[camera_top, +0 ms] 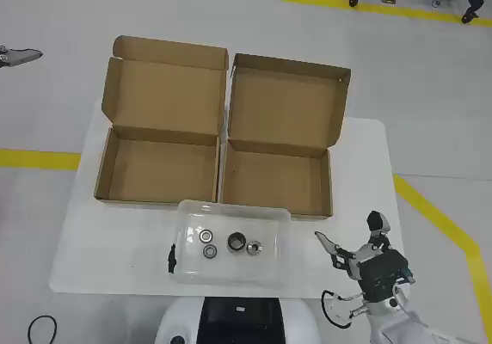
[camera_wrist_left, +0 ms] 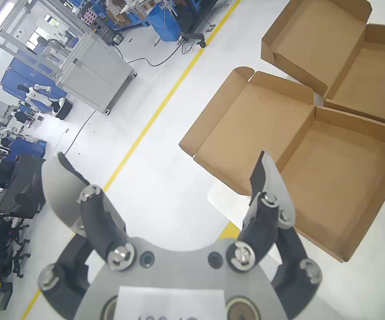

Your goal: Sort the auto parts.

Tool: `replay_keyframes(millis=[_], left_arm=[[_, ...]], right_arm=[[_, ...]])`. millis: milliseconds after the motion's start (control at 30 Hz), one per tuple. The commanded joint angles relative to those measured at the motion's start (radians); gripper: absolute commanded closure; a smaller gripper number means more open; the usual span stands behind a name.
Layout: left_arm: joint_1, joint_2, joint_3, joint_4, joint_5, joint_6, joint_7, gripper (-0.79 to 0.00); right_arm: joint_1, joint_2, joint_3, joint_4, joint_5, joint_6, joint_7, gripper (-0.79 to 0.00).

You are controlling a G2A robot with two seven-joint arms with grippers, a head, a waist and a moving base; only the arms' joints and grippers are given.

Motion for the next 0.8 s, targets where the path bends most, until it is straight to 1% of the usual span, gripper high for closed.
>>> replay_keyframes(millis=[0, 400, 500, 600, 667, 767], left_arm=[[0.0, 0.0, 0.0, 0.0, 0.0, 0.0, 0.0, -0.784], [0.0, 0.0, 0.0, 0.0, 0.0, 0.0, 0.0, -0.785], [0.0, 0.0, 0.0, 0.0, 0.0, 0.0, 0.0, -0.785], [0.0, 0.0, 0.0, 0.0, 0.0, 0.0, 0.0, -0.785], [0.0, 0.0, 0.0, 0.0, 0.0, 0.0, 0.0, -0.785], [0.0, 0.0, 0.0, 0.0, 0.0, 0.0, 0.0, -0.785]], right_arm=[[0.0, 0.0, 0.0, 0.0, 0.0, 0.0, 0.0, -0.785], [0.002, 0.0, 0.0, 0.002, 0.0, 0.0, 0.004, -0.785], [0.034, 0.001, -0.015, 0.02, -0.009, -0.002, 0.046, -0.785], [0.061, 0.001, -0.031, 0.038, 0.001, -0.004, 0.058, -0.785], [0.078, 0.002, -0.042, 0.049, 0.013, -0.018, 0.064, -0.785], [0.125, 0.005, -0.062, 0.063, -0.002, -0.061, 0.11, -0.785]])
